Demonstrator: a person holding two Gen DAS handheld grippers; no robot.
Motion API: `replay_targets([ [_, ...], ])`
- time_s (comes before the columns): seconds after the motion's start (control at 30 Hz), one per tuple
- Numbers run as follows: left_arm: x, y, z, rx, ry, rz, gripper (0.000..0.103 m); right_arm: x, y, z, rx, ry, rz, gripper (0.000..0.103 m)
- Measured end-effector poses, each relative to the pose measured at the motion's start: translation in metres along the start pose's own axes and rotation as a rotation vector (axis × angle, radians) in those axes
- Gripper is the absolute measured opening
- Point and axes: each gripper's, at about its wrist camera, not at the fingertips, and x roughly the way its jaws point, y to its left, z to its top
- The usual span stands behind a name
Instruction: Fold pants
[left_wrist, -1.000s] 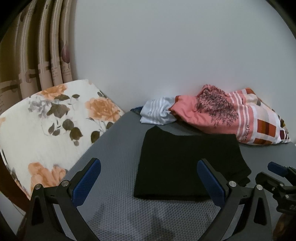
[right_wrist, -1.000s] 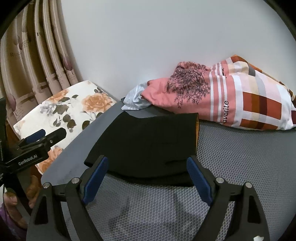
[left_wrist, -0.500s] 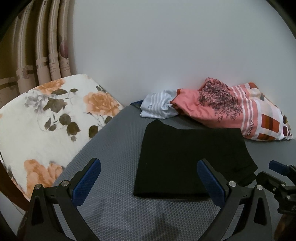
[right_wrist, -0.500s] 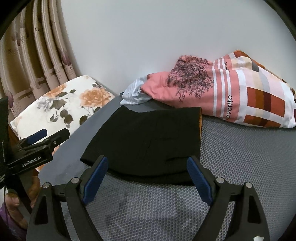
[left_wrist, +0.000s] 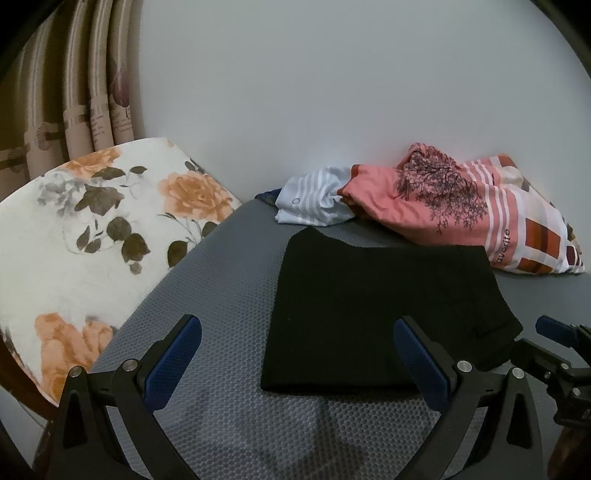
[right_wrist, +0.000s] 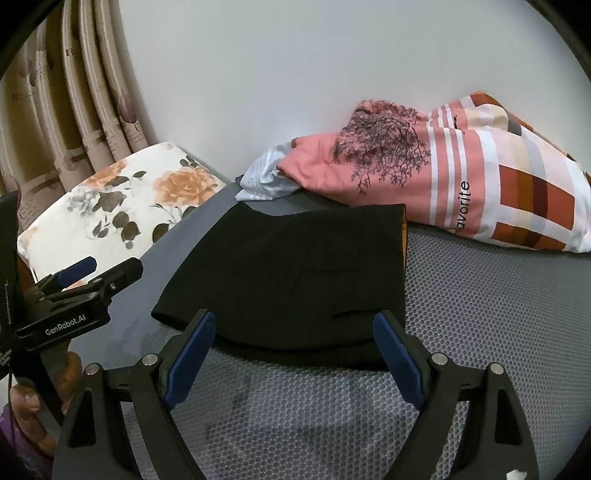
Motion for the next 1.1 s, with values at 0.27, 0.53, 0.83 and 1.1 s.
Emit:
replay_targets([
  [0.27, 0.010, 0.001, -0.001, 0.000, 0.015, -0.010, 0.103, 0.006, 0.000, 0.000, -0.001, 0.007, -0.007, 0.085],
  [0.53, 0.019, 0.000, -0.003, 0.012, 0.022, -0.012, 0.103, 0.012, 0.001, -0.002, 0.006, 0.012, -0.015, 0.085],
  [0.83, 0.031, 0.002, -0.006, 0.010, 0.036, -0.016, 0.103, 0.020, 0.000, -0.004, 0.013, 0.025, -0.018, 0.086],
  [1.1, 0.037, 0.001, -0.009, 0.024, 0.038, -0.021, 0.103, 0.027, -0.002, -0.007, 0.022, 0.037, -0.017, 0.086],
])
